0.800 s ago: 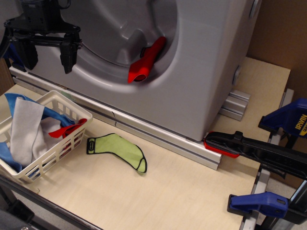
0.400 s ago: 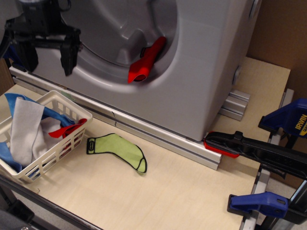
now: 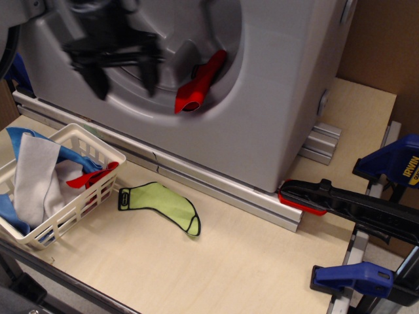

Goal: Take clothes out of laundry machine

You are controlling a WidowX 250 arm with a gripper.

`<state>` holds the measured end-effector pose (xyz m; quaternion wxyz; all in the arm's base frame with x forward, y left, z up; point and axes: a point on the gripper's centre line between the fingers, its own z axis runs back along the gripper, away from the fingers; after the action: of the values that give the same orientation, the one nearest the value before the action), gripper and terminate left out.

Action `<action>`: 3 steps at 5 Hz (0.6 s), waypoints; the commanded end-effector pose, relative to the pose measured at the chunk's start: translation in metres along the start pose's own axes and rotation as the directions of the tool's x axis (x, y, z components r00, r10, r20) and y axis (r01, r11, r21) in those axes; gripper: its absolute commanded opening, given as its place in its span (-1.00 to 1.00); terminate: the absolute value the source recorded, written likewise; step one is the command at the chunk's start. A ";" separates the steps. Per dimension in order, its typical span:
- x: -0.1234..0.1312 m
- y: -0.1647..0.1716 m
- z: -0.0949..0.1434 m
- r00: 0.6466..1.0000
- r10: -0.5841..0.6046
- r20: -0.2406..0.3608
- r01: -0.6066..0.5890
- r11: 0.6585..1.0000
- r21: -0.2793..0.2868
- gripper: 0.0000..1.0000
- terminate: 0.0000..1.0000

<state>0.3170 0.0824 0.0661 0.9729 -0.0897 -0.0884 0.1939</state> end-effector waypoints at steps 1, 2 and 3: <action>0.022 -0.045 0.023 0.978 0.048 0.204 0.001 0.973 -0.232 1.00 -1.00; 0.026 -0.052 0.027 0.964 0.071 0.258 -0.002 0.966 -0.257 1.00 -1.00; 0.030 -0.054 0.015 0.972 0.068 0.226 -0.006 0.964 -0.265 1.00 -1.00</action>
<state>0.3546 0.0411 0.0729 0.9358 -0.1984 -0.1986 0.2134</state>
